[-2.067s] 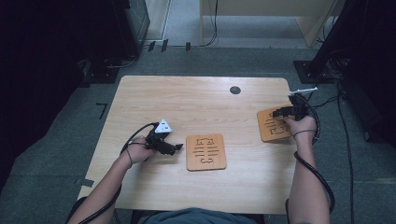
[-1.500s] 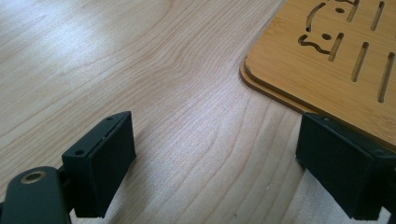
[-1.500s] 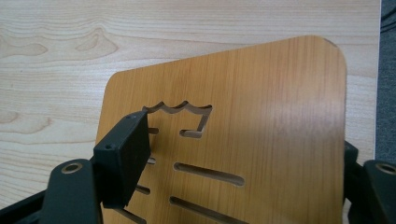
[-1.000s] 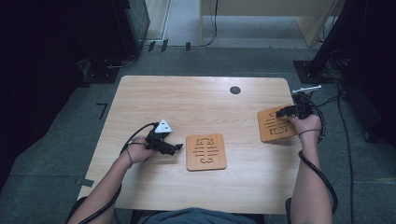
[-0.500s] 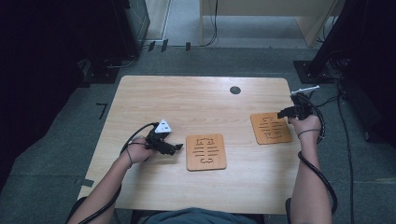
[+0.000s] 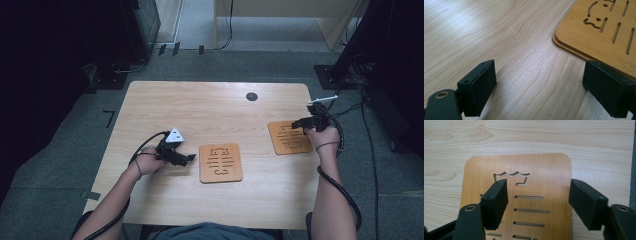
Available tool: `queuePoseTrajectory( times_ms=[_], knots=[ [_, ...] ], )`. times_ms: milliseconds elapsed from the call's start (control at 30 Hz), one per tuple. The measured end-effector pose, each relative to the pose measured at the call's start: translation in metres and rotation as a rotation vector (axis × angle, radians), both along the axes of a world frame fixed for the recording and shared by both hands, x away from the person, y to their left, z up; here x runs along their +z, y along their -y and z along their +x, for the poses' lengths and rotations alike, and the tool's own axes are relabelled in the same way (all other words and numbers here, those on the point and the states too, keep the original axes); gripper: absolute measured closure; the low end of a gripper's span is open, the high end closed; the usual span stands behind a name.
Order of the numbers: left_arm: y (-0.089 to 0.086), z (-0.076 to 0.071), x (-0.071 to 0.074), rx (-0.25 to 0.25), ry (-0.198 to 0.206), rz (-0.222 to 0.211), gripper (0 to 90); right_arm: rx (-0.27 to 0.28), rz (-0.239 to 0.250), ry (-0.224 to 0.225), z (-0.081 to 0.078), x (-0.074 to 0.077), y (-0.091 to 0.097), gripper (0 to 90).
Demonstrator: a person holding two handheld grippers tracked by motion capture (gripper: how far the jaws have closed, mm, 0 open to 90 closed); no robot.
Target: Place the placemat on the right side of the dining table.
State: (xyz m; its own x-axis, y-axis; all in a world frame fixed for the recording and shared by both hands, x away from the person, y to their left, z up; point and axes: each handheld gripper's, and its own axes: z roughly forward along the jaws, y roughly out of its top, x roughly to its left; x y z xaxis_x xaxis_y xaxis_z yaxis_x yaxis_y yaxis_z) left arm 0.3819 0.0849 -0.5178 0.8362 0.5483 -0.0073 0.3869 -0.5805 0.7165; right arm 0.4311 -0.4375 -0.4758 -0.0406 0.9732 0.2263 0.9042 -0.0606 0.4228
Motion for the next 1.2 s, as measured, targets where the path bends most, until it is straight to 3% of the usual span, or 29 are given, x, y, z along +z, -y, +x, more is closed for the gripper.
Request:
queuePoseTrajectory(
  times_ms=[500,567,1200],
  knots=[
    [0.0,0.0,0.0,0.0,0.0,0.0,10.9,0.035,-0.019,0.004,-0.004,-0.002,-0.014,24.5],
    [0.0,0.0,0.0,0.001,0.0,-0.001,10.9,0.062,-0.01,0.001,-0.004,-0.002,-0.015,21.9],
    [0.0,0.0,0.0,0.001,0.003,-0.002,10.9,0.139,-0.017,0.024,-0.014,0.003,-0.042,22.0]
  ],
)
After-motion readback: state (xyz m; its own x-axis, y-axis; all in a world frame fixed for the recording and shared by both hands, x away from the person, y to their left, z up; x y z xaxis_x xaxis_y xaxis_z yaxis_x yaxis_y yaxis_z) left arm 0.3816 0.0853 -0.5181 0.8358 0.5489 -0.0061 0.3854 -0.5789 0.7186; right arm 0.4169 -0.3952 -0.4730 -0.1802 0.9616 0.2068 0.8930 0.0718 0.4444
